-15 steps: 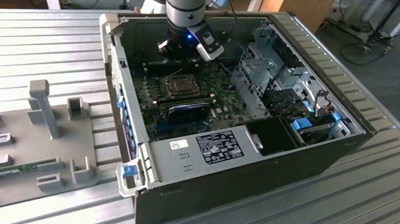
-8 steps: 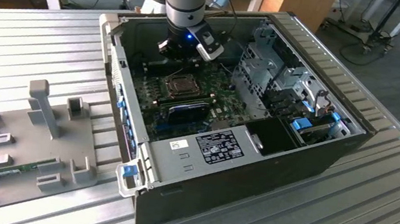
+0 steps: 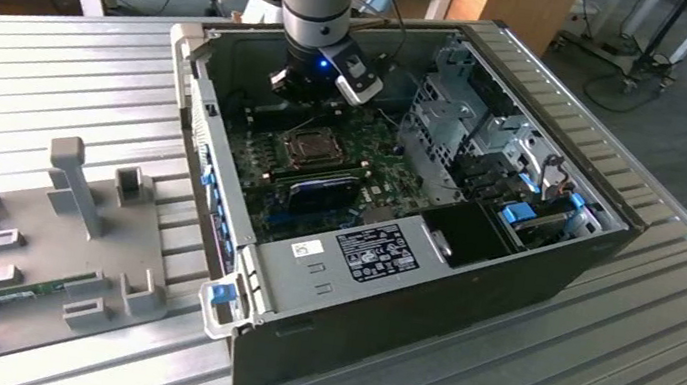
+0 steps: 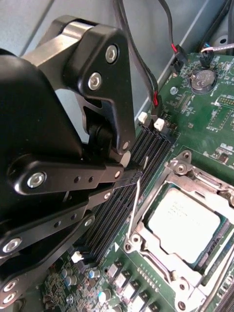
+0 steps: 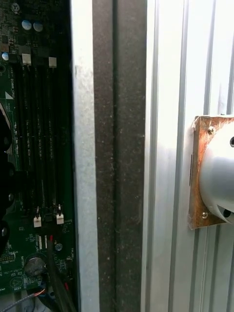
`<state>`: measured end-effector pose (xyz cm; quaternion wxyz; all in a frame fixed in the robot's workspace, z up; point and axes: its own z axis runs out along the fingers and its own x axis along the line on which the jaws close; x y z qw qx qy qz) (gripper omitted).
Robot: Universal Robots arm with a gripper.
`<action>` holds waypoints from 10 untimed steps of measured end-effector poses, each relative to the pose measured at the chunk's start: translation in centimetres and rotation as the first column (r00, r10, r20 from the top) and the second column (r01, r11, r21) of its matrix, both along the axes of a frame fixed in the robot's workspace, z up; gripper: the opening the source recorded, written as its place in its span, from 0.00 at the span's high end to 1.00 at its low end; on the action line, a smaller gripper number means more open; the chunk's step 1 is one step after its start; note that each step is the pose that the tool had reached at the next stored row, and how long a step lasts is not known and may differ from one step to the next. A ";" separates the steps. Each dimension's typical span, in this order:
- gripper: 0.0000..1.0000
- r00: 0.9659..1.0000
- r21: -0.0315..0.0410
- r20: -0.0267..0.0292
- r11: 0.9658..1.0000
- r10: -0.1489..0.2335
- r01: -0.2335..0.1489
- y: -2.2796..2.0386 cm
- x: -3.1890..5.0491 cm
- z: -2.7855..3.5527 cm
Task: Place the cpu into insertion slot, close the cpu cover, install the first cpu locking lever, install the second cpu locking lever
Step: 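Install the first cpu locking lever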
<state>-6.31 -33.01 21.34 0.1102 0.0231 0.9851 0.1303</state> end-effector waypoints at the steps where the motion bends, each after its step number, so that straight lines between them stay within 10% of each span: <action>1: 0.90 1.000 0.000 0.000 1.000 0.000 0.000 0.00 0.00 -0.02; 10: 0.90 0.998 0.000 0.000 0.998 -0.066 0.066 0.00 0.00 -0.28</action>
